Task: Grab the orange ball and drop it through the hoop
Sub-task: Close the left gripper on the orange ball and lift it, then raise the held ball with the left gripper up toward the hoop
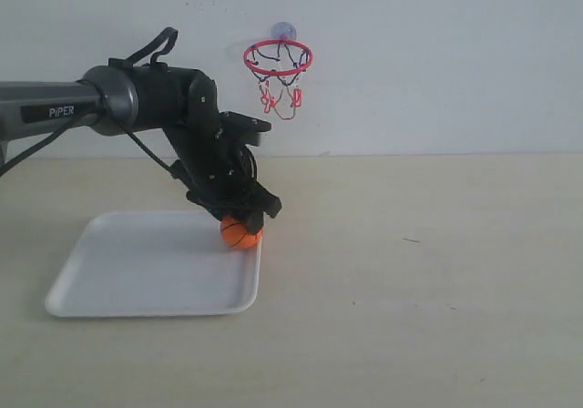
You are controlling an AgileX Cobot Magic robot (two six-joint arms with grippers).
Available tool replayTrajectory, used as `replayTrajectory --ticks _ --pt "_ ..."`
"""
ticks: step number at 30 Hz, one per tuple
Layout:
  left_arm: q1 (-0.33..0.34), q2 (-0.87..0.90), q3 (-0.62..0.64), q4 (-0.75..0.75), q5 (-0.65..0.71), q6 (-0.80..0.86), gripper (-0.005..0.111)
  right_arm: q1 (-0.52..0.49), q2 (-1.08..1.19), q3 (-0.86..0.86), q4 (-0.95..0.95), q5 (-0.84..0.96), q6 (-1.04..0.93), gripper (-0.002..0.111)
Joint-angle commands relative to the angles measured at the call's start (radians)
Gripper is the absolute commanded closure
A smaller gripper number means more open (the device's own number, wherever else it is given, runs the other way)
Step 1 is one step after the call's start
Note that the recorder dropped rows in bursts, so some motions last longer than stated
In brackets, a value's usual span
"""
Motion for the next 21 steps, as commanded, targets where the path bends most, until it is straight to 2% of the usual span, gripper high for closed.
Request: replayTrajectory --ticks 1,6,10,17,21 --pt "0.004 -0.008 -0.008 0.052 -0.011 -0.018 0.076 0.001 -0.004 -0.001 -0.001 -0.004 0.003 0.109" --pt "0.004 -0.017 -0.008 0.178 0.031 -0.042 0.102 0.001 -0.004 -0.001 -0.001 -0.004 0.003 0.109" --pt "0.004 -0.043 -0.008 0.289 0.091 -0.083 0.103 0.001 -0.004 -0.001 -0.001 -0.004 0.003 0.109" --pt "0.016 -0.131 -0.008 0.299 0.125 -0.094 0.103 0.001 -0.004 -0.001 -0.001 -0.004 0.003 0.109" --pt "0.044 -0.172 -0.008 0.290 0.111 -0.094 0.103 0.001 -0.004 -0.001 -0.001 -0.004 0.003 0.109"
